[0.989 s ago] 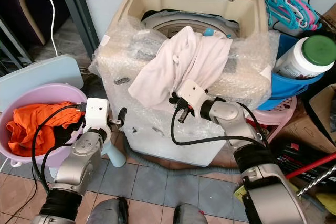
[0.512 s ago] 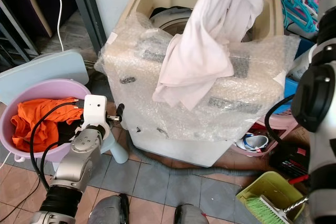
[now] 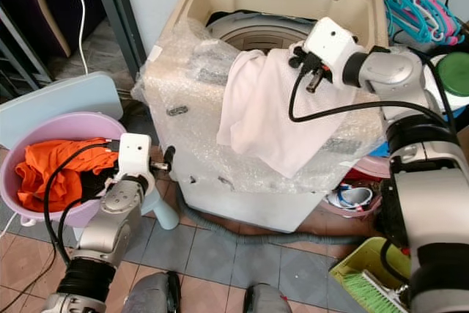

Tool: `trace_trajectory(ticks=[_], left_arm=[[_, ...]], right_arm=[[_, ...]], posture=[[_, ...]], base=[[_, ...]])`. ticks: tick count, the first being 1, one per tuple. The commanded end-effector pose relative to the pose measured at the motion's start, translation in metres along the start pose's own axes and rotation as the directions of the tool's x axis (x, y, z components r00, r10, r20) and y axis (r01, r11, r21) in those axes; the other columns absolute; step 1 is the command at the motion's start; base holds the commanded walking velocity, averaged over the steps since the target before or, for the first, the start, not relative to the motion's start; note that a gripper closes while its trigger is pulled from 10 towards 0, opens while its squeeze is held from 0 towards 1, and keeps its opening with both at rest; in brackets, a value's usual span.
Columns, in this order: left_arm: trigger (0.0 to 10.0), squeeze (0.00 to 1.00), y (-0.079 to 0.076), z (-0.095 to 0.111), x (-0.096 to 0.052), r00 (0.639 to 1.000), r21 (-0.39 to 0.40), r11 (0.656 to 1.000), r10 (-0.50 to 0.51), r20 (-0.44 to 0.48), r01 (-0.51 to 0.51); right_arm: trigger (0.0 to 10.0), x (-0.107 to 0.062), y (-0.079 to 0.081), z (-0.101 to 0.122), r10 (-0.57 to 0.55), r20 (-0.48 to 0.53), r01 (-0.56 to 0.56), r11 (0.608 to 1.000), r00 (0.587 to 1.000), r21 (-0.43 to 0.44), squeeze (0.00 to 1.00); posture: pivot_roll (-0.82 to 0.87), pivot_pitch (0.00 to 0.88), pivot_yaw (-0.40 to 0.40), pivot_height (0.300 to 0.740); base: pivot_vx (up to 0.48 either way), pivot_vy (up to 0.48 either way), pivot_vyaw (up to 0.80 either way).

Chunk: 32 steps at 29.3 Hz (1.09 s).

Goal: Clothes washing

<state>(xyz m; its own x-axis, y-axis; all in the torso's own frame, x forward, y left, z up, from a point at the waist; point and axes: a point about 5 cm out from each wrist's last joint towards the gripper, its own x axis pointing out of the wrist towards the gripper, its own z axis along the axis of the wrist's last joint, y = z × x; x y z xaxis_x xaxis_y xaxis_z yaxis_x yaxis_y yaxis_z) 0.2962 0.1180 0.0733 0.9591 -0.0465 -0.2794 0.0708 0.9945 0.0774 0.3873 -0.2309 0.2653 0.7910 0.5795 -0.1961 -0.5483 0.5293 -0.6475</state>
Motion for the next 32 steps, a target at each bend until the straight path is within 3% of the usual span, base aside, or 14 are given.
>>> trace_trajectory(ticks=[1, 4, 6, 10, 11, 14, 17, 20, 28, 29, 31, 32], left_arm=[[10.0, 0.00, -0.001, -0.002, 0.000, 1.000, 0.007, 1.000, -0.010, -0.009, 0.010], [10.0, 0.00, 0.000, -0.002, -0.001, 1.000, 0.006, 1.000, -0.009, -0.011, 0.009], [10.0, 0.00, 0.001, -0.003, -0.001, 1.000, 0.010, 1.000, -0.011, -0.013, 0.011], [10.0, 0.00, 0.001, -0.003, -0.001, 1.000, 0.013, 1.000, -0.013, -0.013, 0.013], [10.0, 0.00, 0.001, -0.003, -0.001, 1.000, 0.015, 1.000, -0.015, -0.013, 0.015], [10.0, 0.00, 0.001, -0.003, -0.001, 1.000, 0.017, 1.000, -0.016, -0.012, 0.016], [10.0, 0.00, 0.001, -0.003, -0.001, 1.000, 0.018, 1.000, -0.016, -0.011, 0.016], [10.0, 0.00, 0.002, -0.003, -0.002, 1.000, 0.019, 1.000, -0.015, -0.012, 0.015], [10.0, 0.00, 0.002, -0.003, -0.003, 1.000, 0.013, 1.000, -0.008, -0.011, 0.008], [10.0, 0.00, 0.002, -0.004, -0.004, 1.000, 0.011, 1.000, -0.006, -0.013, 0.007], [10.0, 0.00, 0.003, -0.004, -0.004, 1.000, 0.011, 1.000, -0.006, -0.015, 0.006], [10.0, 0.00, 0.003, -0.004, -0.004, 1.000, 0.011, 1.000, -0.008, -0.016, 0.008]], right_arm=[[10.0, -0.011, -0.006, 0.001, -0.013, 0.040, 0.012, 1.000, 0.999, 0.024, 1.00], [10.0, -0.013, -0.006, 0.004, -0.012, 0.090, 0.007, 0.999, 0.996, 0.054, 1.00], [10.0, -0.010, 0.015, 0.011, 0.063, 0.188, -0.084, 0.991, 0.980, 0.101, 1.00], [10.0, -0.006, 0.034, 0.005, 0.124, 0.174, -0.138, 0.988, 0.977, 0.071, 1.00], [10.0, 0.000, 0.053, -0.004, 0.166, 0.147, -0.174, 0.984, 0.975, 0.039, 1.00], [10.0, 0.008, 0.077, -0.011, 0.184, 0.141, -0.186, 0.983, 0.973, 0.004, 1.00], [10.0, 0.011, 0.091, -0.010, 0.171, 0.146, -0.172, 0.985, 0.974, -0.007, 1.00], [10.0, 0.022, 0.110, -0.011, 0.107, 0.152, -0.095, 0.992, 0.983, -0.083, 1.00], [10.0, 0.026, 0.126, -0.022, 0.000, 0.099, 0.012, 0.993, 0.995, -0.121, 1.00], [10.0, 0.025, 0.130, -0.027, -0.013, 0.064, 0.023, 0.988, 0.998, -0.152, 0.90], [10.0, 0.024, 0.132, -0.029, -0.019, 0.051, 0.027, 0.986, 0.999, -0.167, 0.90], [10.0, 0.023, 0.135, -0.035, -0.037, 0.031, 0.042, 0.985, 0.999, -0.169, 0.75]], posture=[[-0.04, 0.074, 0.010, 0.740], [-0.04, 0.074, 0.011, 0.740], [-0.05, 0.074, 0.015, 0.740], [-0.05, 0.073, 0.016, 0.740], [-0.04, 0.072, 0.018, 0.740], [-0.04, 0.073, 0.019, 0.740], [-0.04, 0.074, 0.019, 0.740], [-0.04, 0.077, 0.014, 0.740], [-0.03, 0.080, 0.009, 0.740], [-0.03, 0.081, 0.010, 0.740], [-0.03, 0.081, 0.010, 0.740], [-0.03, 0.084, 0.013, 0.740]], base=[[0.000, 0.000, 0.00], [0.000, 0.000, 0.00], [0.000, 0.000, 0.00], [0.000, 0.000, 0.00], [0.000, 0.000, 0.00], [0.000, 0.000, 0.00], [0.000, 0.000, 0.00], [0.000, 0.000, 0.00], [0.000, 0.000, 0.00], [0.000, 0.000, 0.00], [0.000, 0.000, 0.00], [0.000, 0.000, 0.00]])
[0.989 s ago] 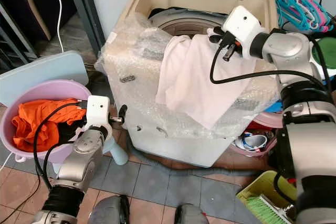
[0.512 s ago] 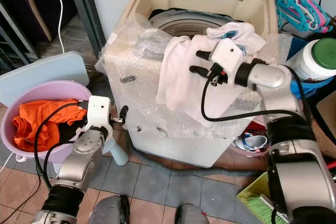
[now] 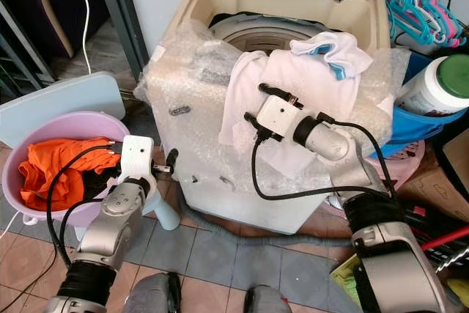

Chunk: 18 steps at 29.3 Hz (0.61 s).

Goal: Clothes washing

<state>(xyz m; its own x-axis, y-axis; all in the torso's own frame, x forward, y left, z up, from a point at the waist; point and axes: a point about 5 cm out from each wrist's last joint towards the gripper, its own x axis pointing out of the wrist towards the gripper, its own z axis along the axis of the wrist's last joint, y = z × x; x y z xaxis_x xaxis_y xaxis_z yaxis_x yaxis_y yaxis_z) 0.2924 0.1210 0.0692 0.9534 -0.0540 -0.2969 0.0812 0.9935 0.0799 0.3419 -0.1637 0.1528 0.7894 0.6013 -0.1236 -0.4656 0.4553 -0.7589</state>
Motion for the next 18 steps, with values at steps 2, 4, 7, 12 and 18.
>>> trace_trajectory(ticks=[2, 4, 7, 12, 18], left_arm=[[10.0, 0.00, 0.000, 0.001, -0.001, 1.000, 0.007, 1.000, -0.001, 0.000, 0.001], [10.0, 0.00, -0.001, 0.001, -0.001, 1.000, 0.011, 1.000, -0.008, -0.002, 0.008], [10.0, 0.00, -0.001, 0.001, 0.000, 1.000, 0.013, 1.000, -0.011, -0.002, 0.011], [10.0, 0.00, -0.001, 0.002, 0.000, 1.000, 0.016, 1.000, -0.010, -0.003, 0.010], [10.0, 0.00, 0.000, 0.002, 0.000, 1.000, 0.016, 1.000, -0.006, -0.003, 0.006]], right_arm=[[6.2, -0.003, 0.004, -0.008, 0.000, -0.051, -0.001, 1.000, 0.999, -0.031, 0.69], [0.0, -0.005, 0.006, -0.014, -0.029, -0.088, 0.024, 0.998, 0.996, -0.056, 0.59], [0.0, -0.005, 0.003, -0.018, -0.076, -0.117, 0.073, 0.997, 0.990, -0.029, 0.47], [0.0, -0.004, 0.000, -0.020, -0.112, -0.131, 0.110, 0.994, 0.985, -0.021, 0.04], [0.0, -0.003, -0.001, -0.023, -0.134, -0.146, 0.136, 0.991, 0.980, 0.006, 0.00]], posture=[[-0.03, 0.084, 0.014, 0.740], [-0.04, 0.085, 0.017, 0.740], [-0.04, 0.085, 0.019, 0.740], [-0.03, 0.084, 0.019, 0.740], [-0.03, 0.084, 0.017, 0.740]], base=[[0.000, 0.000, 0.00], [0.000, 0.000, 0.00], [0.000, 0.000, 0.00], [0.000, 0.000, 0.00], [0.000, 0.000, 0.00]])
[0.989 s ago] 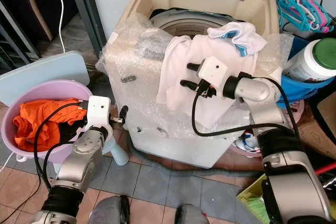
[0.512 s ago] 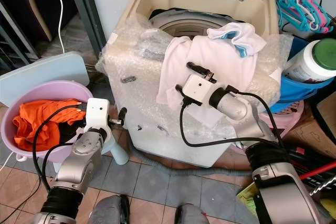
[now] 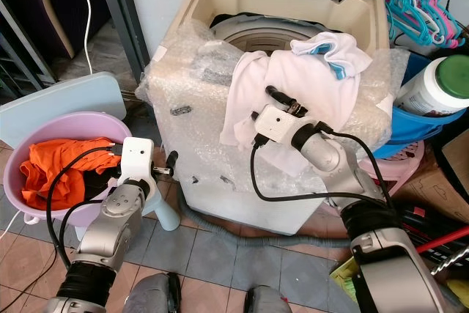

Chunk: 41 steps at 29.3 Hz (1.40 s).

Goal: Clothes washing

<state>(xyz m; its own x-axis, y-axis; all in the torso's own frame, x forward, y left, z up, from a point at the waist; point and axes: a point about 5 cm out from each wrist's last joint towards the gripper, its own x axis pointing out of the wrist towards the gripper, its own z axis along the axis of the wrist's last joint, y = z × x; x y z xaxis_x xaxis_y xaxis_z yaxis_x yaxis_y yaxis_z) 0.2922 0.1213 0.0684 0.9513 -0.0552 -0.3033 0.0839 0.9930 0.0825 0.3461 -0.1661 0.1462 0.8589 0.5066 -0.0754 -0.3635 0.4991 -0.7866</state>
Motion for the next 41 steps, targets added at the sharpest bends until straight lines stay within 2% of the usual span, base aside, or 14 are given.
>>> trace_trajectory(ticks=[1, 6, 9, 13, 19, 20, 24, 28, 31, 34, 36, 39, 40, 41], left_arm=[[10.0, 0.00, -0.001, 0.002, 0.000, 1.000, 0.012, 1.000, -0.004, 0.004, 0.004], [10.0, 0.00, -0.001, 0.002, 0.000, 1.000, 0.012, 1.000, -0.006, 0.003, 0.006], [10.0, 0.00, -0.002, 0.001, -0.001, 1.000, 0.010, 1.000, -0.007, 0.001, 0.007], [10.0, 0.00, -0.002, 0.001, -0.002, 1.000, 0.007, 1.000, -0.008, -0.001, 0.008], [10.0, 0.00, -0.002, 0.001, -0.001, 1.000, 0.002, 1.000, -0.008, -0.005, 0.008], [10.0, 0.00, -0.002, 0.001, -0.001, 1.000, 0.001, 1.000, -0.008, -0.006, 0.008], [10.0, 0.00, -0.002, 0.001, -0.001, 1.000, 0.000, 1.000, -0.008, -0.007, 0.008], [10.0, 0.00, -0.002, 0.000, -0.001, 1.000, 0.001, 1.000, -0.006, -0.011, 0.006], [10.0, 0.00, -0.002, 0.000, -0.001, 1.000, 0.003, 1.000, -0.008, -0.011, 0.008], [10.0, 0.00, -0.003, 0.001, 0.001, 1.000, 0.006, 1.000, -0.009, -0.007, 0.009], [10.0, 0.00, -0.003, 0.001, 0.001, 1.000, 0.006, 1.000, -0.009, -0.006, 0.009], [10.0, 0.00, -0.003, 0.002, 0.002, 1.000, 0.006, 1.000, -0.007, -0.004, 0.007], [10.0, 0.00, -0.003, 0.002, 0.002, 1.000, 0.006, 1.000, -0.006, -0.003, 0.006], [10.0, 0.00, -0.003, 0.002, 0.002, 1.000, 0.005, 1.000, -0.004, -0.001, 0.004]], right_arm=[[0.0, -0.005, -0.003, -0.016, -0.021, -0.089, 0.025, 0.999, 0.996, 0.041, 0.00], [0.0, -0.005, -0.005, -0.017, -0.047, -0.101, 0.058, 0.993, 0.994, 0.107, 0.00], [0.0, -0.005, -0.009, -0.018, -0.090, -0.107, 0.111, 0.971, 0.990, 0.212, 0.00], [0.0, -0.006, -0.010, -0.014, -0.112, -0.078, 0.130, 0.948, 0.991, 0.291, 0.00], [0.0, -0.008, -0.012, -0.010, -0.084, -0.037, 0.092, 0.948, 0.996, 0.305, 0.00], [0.0, -0.010, -0.010, -0.009, -0.037, -0.019, 0.041, 0.951, 0.999, 0.306, 0.00], [0.0, -0.014, -0.012, -0.010, 0.010, 0.000, -0.009, 0.952, 1.000, 0.307, 0.00], [0.0, -0.015, -0.031, -0.018, -0.020, -0.053, 0.037, 0.939, 0.998, 0.342, 0.00], [0.0, -0.010, -0.040, -0.020, -0.021, -0.081, 0.045, 0.949, 0.997, 0.311, 0.00], [0.0, 0.002, -0.065, -0.011, 0.007, -0.076, 0.017, 0.954, 0.997, 0.301, 0.00], [0.0, 0.004, -0.068, -0.009, 0.020, -0.073, 0.002, 0.956, 0.997, 0.294, 0.00], [0.0, 0.016, -0.102, 0.015, 0.051, -0.013, -0.047, 0.980, 0.999, 0.193, 0.00], [0.0, 0.019, -0.116, 0.025, 0.011, 0.012, -0.013, 0.985, 1.000, 0.173, 0.00], [0.0, 0.024, -0.148, 0.044, -0.154, 0.032, 0.148, 0.977, 0.988, 0.152, 0.00]], posture=[[-0.03, 0.084, 0.017, 0.740], [-0.04, 0.084, 0.015, 0.740], [-0.04, 0.086, 0.013, 0.740], [-0.04, 0.088, 0.014, 0.740], [-0.04, 0.091, 0.013, 0.740], [-0.04, 0.091, 0.012, 0.740], [-0.04, 0.092, 0.011, 0.740], [-0.04, 0.090, 0.014, 0.740], [-0.04, 0.087, 0.015, 0.740], [-0.04, 0.083, 0.011, 0.740], [-0.04, 0.083, 0.010, 0.740], [-0.04, 0.081, 0.005, 0.740], [-0.04, 0.079, 0.000, 0.740], [-0.04, 0.076, -0.005, 0.740]], base=[[0.000, 0.000, 0.00], [0.000, 0.000, 0.00], [0.000, 0.000, 0.00], [0.000, 0.000, 0.00], [0.000, 0.000, 0.00], [0.000, 0.000, 0.00], [0.000, 0.000, 0.00], [0.000, 0.000, 0.00], [0.000, 0.000, 0.00], [0.000, 0.000, 0.00], [0.000, 0.000, 0.00], [0.000, 0.000, 0.00], [0.000, 0.000, 0.00], [0.000, 0.000, 0.00]])
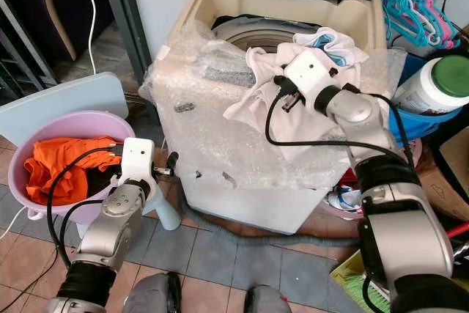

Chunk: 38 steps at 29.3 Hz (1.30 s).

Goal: Clothes washing

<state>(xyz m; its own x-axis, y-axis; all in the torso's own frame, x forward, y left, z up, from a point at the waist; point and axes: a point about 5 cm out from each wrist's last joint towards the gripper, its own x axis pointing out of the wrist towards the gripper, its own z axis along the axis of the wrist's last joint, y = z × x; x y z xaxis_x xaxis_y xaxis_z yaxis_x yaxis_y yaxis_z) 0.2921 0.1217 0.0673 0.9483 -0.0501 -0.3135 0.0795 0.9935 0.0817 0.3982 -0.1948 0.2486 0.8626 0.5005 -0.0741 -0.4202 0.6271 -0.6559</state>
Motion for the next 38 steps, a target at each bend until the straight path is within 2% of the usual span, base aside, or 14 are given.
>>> trace_trajectory(ticks=[1, 3, 4, 5, 6, 7, 8, 13, 17, 22, 28, 32, 35, 38], left_arm=[[10.0, 0.00, -0.004, 0.003, 0.002, 1.000, 0.008, 1.000, -0.008, 0.010, 0.008], [10.0, 0.00, -0.003, 0.004, 0.002, 1.000, 0.006, 1.000, 0.004, 0.017, -0.004], [10.0, 0.00, -0.003, 0.004, 0.002, 1.000, 0.006, 1.000, 0.004, 0.017, -0.004], [10.0, 0.00, -0.003, 0.004, 0.002, 1.000, 0.006, 1.000, 0.007, 0.019, -0.007], [10.0, 0.00, -0.003, 0.004, 0.001, 1.000, 0.005, 1.000, 0.008, 0.019, -0.008], [10.0, 0.00, -0.003, 0.004, 0.001, 1.000, 0.005, 1.000, 0.009, 0.019, -0.009], [10.0, 0.00, -0.003, 0.004, 0.001, 1.000, 0.003, 1.000, 0.011, 0.020, -0.011], [10.0, 0.00, -0.003, 0.004, 0.001, 1.000, 0.001, 1.000, 0.012, 0.018, -0.012], [10.0, 0.00, -0.005, 0.004, 0.002, 1.000, 0.005, 1.000, -0.002, 0.019, 0.002], [10.0, 0.00, -0.008, 0.007, 0.005, 1.000, 0.008, 1.000, -0.015, 0.024, 0.014], [10.0, 0.00, -0.010, 0.008, 0.004, 0.999, -0.014, 1.000, -0.019, 0.041, 0.020], [10.0, 0.00, -0.009, 0.009, -0.001, 0.998, -0.080, 0.997, 0.002, 0.068, 0.003], [10.0, 0.00, -0.010, 0.012, -0.005, 0.995, -0.109, 0.994, 0.005, 0.104, 0.006], [10.0, 0.00, -0.011, 0.016, -0.004, 0.992, -0.101, 0.995, -0.005, 0.128, 0.018]], right_arm=[[0.0, 0.001, -0.029, 0.026, -0.139, 0.064, 0.141, 0.989, 0.988, -0.036, 0.00], [0.0, -0.005, -0.080, 0.071, -0.482, 0.157, 0.498, 0.863, 0.862, -0.083, 0.00], [0.0, -0.005, -0.080, 0.071, -0.482, 0.157, 0.498, 0.863, 0.862, -0.083, 0.00], [2.9, -0.006, -0.084, 0.076, -0.508, 0.166, 0.528, 0.842, 0.845, -0.110, 0.00], [10.0, -0.005, -0.083, 0.076, -0.497, 0.161, 0.519, 0.843, 0.852, -0.144, 0.00], [10.0, -0.004, -0.082, 0.076, -0.490, 0.158, 0.512, 0.843, 0.857, -0.167, 0.00], [10.0, -0.002, -0.078, 0.071, -0.460, 0.139, 0.478, 0.866, 0.877, -0.148, 1.00], [10.0, 0.001, -0.065, 0.053, -0.386, 0.089, 0.394, 0.913, 0.918, -0.104, 1.00], [10.0, 0.004, -0.034, 0.024, -0.216, 0.053, 0.221, 0.964, 0.975, -0.147, 1.00], [10.0, -0.004, -0.029, 0.015, -0.183, 0.082, 0.193, 0.972, 0.980, -0.133, 1.00], [10.0, -0.009, -0.028, 0.015, -0.278, 0.170, 0.290, 0.956, 0.945, -0.048, 1.00], [10.0, -0.015, -0.005, -0.003, -0.344, 0.185, 0.336, 0.939, 0.921, 0.074, 1.00], [10.0, -0.028, 0.010, -0.021, -0.462, 0.131, 0.429, 0.876, 0.877, 0.219, 1.00], [10.0, -0.036, 0.019, -0.027, -0.515, 0.107, 0.474, 0.839, 0.851, 0.267, 1.00]], posture=[[-0.04, 0.076, -0.005, 0.740], [-0.03, 0.072, -0.009, 0.740], [-0.03, 0.072, -0.009, 0.740], [-0.03, 0.072, -0.011, 0.740], [-0.03, 0.073, -0.012, 0.740], [-0.03, 0.073, -0.012, 0.740], [-0.03, 0.073, -0.013, 0.740], [-0.03, 0.075, -0.010, 0.740], [-0.05, 0.073, 0.001, 0.740], [-0.06, 0.070, 0.006, 0.740], [-0.06, 0.066, 0.004, 0.740], [-0.06, 0.064, 0.013, 0.740], [-0.07, 0.067, 0.024, 0.740], [-0.07, 0.072, 0.027, 0.740]], base=[[0.000, 0.000, 0.00], [0.000, 0.000, 0.00], [0.000, 0.000, 0.00], [0.000, 0.000, 0.00], [0.000, 0.000, 0.00], [0.000, 0.000, 0.00], [0.000, 0.000, 0.00], [0.000, 0.000, 0.00], [0.000, 0.000, 0.00], [0.000, 0.000, 0.00], [0.000, 0.000, 0.00], [0.000, 0.000, 0.00], [0.000, 0.000, 0.00], [0.000, 0.000, 0.00]])
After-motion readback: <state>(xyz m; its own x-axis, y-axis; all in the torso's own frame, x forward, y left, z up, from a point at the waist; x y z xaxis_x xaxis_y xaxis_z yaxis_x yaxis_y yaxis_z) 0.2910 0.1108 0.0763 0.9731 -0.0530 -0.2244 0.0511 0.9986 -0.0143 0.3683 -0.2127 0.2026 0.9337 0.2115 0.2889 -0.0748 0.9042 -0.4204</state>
